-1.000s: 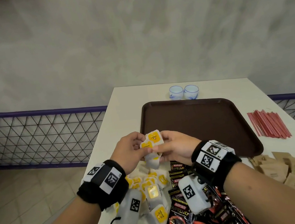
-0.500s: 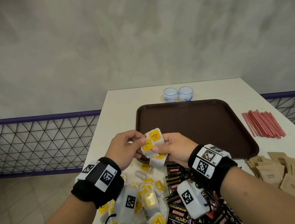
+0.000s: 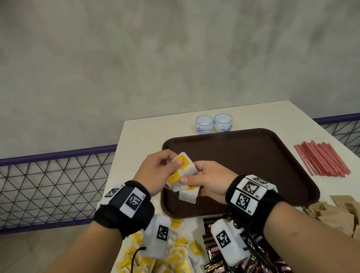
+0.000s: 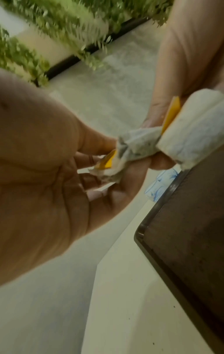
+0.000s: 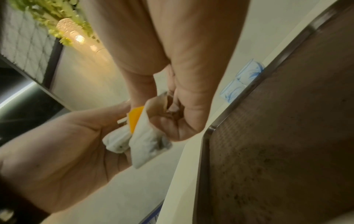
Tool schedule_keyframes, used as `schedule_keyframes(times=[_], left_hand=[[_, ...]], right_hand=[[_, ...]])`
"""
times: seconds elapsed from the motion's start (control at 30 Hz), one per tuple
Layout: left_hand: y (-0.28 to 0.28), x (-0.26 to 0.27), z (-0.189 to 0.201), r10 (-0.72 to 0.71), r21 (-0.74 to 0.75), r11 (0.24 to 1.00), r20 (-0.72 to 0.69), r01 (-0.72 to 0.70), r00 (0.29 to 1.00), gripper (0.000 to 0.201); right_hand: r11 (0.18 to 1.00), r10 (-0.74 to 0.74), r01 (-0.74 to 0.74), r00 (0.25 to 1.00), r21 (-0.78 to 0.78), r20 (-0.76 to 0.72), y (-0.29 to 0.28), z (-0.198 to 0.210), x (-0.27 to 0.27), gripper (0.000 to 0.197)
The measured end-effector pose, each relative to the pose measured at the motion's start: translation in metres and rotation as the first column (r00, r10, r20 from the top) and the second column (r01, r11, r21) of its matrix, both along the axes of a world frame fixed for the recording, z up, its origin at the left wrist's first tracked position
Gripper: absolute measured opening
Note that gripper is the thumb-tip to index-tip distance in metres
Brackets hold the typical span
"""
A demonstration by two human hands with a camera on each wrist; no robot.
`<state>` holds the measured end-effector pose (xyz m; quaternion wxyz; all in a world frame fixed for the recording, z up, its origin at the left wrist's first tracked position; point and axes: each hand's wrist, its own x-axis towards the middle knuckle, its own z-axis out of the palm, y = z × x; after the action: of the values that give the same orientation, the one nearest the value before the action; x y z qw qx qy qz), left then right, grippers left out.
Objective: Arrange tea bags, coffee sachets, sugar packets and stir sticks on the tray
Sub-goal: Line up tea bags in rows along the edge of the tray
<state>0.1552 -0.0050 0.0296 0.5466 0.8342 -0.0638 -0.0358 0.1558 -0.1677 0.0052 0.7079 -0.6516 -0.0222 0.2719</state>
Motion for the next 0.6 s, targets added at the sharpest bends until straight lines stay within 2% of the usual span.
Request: schedule_keyframes(times=[0.1, 0.23, 0.4, 0.6], left_hand=[[0.001, 0.01, 0.003, -0.013, -0.114, 0.993, -0.081, 0.003, 0.997, 0.012], [0.002, 0.027, 0.0, -0.004, -0.107, 0.994, -0.086, -0.005, 0.996, 0.008], [0.005, 0.053, -0.003, -0.005, -0.048, 0.999, -0.026, 0.004, 1.0, 0.008], [0.001, 0.08, -0.002, 0.069, -0.053, 0.996, -0.041, -0.071, 0.997, 0.006]], right_hand=[[0.998, -0.018, 0.02, 0.999, 0.064, -0.034, -0.003, 0.0, 0.01, 0.044], [0.99, 0.01, -0.007, 1.0, 0.141, -0.019, -0.002, -0.001, 0.025, 0.043], [0.99, -0.066, 0.071, 0.997, 0.119, -0.044, 0.006, -0.009, 0.048, 0.012], [0.984, -0.121, 0.131, 0.989, 0.121, -0.088, 0.011, -0.012, 0.073, 0.017]])
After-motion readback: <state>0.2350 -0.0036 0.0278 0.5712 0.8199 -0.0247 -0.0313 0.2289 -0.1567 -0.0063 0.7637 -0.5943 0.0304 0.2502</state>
